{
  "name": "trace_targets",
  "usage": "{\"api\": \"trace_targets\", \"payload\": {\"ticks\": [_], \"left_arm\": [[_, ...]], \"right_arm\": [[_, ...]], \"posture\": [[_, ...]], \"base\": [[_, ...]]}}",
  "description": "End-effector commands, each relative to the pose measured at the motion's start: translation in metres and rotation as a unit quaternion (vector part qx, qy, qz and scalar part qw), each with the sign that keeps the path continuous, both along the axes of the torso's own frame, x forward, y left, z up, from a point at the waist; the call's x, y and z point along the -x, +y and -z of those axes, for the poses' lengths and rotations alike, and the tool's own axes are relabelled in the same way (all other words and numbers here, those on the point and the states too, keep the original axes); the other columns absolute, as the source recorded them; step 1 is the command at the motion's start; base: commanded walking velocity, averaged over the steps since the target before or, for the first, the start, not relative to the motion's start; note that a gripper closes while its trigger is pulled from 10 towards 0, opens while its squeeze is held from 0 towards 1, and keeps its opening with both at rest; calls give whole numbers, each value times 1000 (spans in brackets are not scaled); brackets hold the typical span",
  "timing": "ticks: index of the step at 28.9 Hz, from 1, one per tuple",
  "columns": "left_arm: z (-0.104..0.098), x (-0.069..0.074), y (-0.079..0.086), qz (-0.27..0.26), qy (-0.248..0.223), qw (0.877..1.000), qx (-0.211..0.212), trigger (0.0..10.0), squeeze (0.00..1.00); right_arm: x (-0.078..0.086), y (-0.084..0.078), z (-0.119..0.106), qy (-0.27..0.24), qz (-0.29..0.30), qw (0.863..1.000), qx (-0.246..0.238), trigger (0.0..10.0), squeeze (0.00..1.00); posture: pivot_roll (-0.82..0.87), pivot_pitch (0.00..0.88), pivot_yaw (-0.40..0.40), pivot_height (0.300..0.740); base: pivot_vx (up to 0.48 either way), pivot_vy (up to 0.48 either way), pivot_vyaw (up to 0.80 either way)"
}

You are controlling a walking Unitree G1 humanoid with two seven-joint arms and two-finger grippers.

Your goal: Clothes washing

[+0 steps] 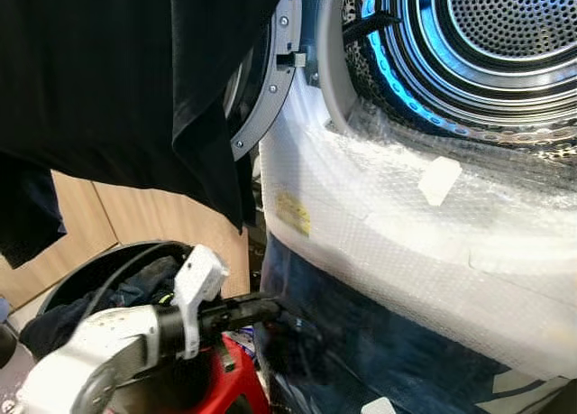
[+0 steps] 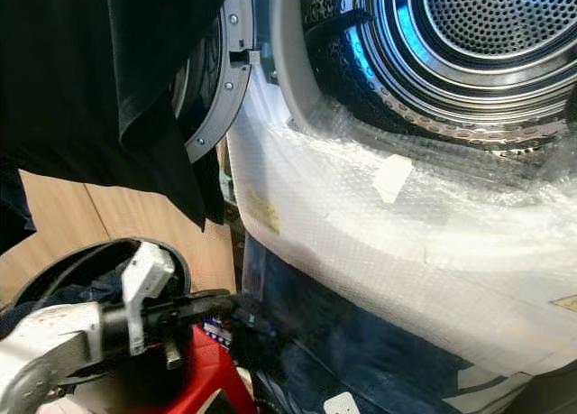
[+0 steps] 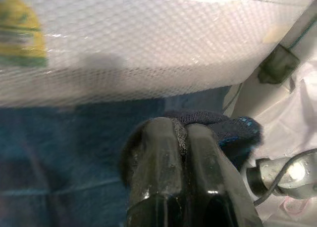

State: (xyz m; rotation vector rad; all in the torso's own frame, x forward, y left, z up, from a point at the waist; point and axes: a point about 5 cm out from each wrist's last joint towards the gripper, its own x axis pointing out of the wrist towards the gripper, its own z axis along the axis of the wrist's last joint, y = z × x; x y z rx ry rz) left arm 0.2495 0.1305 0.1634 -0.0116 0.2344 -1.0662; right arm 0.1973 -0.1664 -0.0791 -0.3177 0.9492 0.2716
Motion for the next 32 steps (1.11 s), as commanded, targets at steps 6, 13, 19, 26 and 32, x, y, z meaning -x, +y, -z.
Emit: {"api": "trace_targets", "payload": {"ticks": [6,13,19,26,32], "left_arm": [[25,8,7,3,19,999,-47,0,0],[36,10,6,-1,26,998,-49,0,0],[48,15,4,15,38,997,-68,0,0],[57,19,0,34,51,995,-81,0,0],[65,20,-7,51,59,993,-87,0,0]], "right_arm": [[-19,-2,-15,-36,-64,996,-47,10000,1000],[-13,-6,-23,1,-180,968,-173,10000,1000],[-15,-15,-36,11,-190,942,-276,10000,1000],[-33,-15,-56,-47,-172,919,-353,10000,1000],[-35,-1,-66,-44,-218,881,-418,10000,1000]], "posture": [[83,0,-25,740],[90,0,-45,740],[84,0,-43,740],[75,0,-40,740],[71,0,-41,740]], "base": [[0,0,0],[0,0,0],[0,0,0],[0,0,0],[0,0,0]]}}
